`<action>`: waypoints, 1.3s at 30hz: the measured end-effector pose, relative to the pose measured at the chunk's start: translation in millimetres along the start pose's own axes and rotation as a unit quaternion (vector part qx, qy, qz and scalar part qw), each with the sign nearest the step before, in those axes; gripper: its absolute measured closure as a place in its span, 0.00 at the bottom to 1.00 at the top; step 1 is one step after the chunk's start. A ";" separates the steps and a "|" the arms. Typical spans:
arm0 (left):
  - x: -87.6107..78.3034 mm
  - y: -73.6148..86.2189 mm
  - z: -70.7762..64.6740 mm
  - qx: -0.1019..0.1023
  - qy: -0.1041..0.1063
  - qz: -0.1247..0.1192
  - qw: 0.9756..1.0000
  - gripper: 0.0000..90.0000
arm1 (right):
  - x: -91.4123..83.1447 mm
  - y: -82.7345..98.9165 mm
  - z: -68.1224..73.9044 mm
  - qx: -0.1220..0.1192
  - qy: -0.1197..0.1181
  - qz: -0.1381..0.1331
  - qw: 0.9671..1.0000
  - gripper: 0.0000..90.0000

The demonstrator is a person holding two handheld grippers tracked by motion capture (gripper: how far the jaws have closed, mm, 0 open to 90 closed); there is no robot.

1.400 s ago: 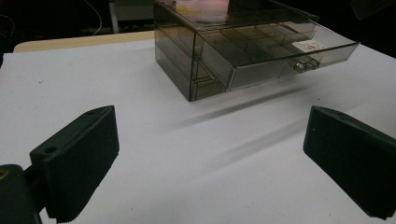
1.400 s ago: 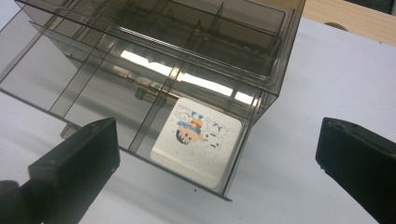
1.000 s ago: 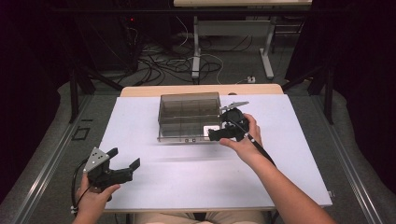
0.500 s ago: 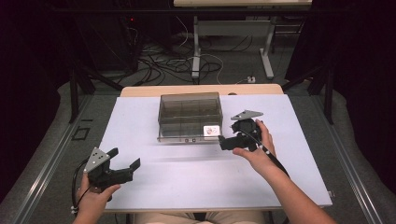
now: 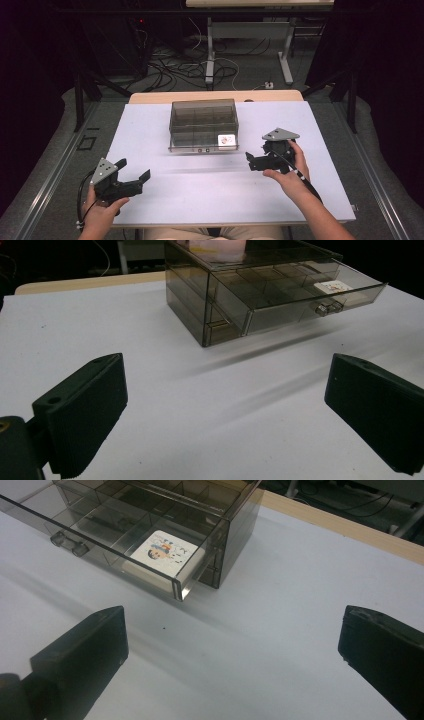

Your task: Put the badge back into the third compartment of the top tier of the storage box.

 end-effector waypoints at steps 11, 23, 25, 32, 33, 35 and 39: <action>-0.9 -0.2 1.6 -0.004 -0.001 -0.001 1.000 0.04 | -10.9 28.1 -11.9 0.001 0.015 -0.008 1.000 0.00; -0.4 0.1 2.0 -0.001 -0.003 0.001 1.000 0.04 | -0.9 67.9 -29.8 0.049 0.041 -0.002 0.998 0.00; 0.0 0.4 1.6 -0.005 -0.002 0.001 1.000 0.04 | -0.1 73.2 -31.6 0.053 0.043 -0.003 0.998 0.00; 0.1 0.5 1.5 -0.005 -0.002 0.001 1.000 0.04 | 4.2 88.8 -35.6 0.073 0.046 -0.002 0.996 0.00; 0.0 0.6 1.6 -0.005 -0.002 0.002 1.000 0.04 | 4.4 90.5 -37.0 0.072 0.049 0.000 0.996 0.00; 0.0 0.7 1.8 -0.005 -0.002 0.002 1.000 0.04 | 4.3 92.3 -38.5 0.081 0.051 -0.001 0.995 0.00; 0.2 0.8 2.3 -0.006 -0.003 0.003 1.000 0.04 | 4.3 97.6 -42.7 0.091 0.052 0.003 0.995 0.01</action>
Point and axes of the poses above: each handheld gripper's, and its own axes: x roughly forward along the jaws, y roughly out of its underside, z roughly to its left, the point moved 1 cm from there along x, roughly forward along the jaws, and after that the axes turned 10 degrees about -x, right-handed, at the moved point
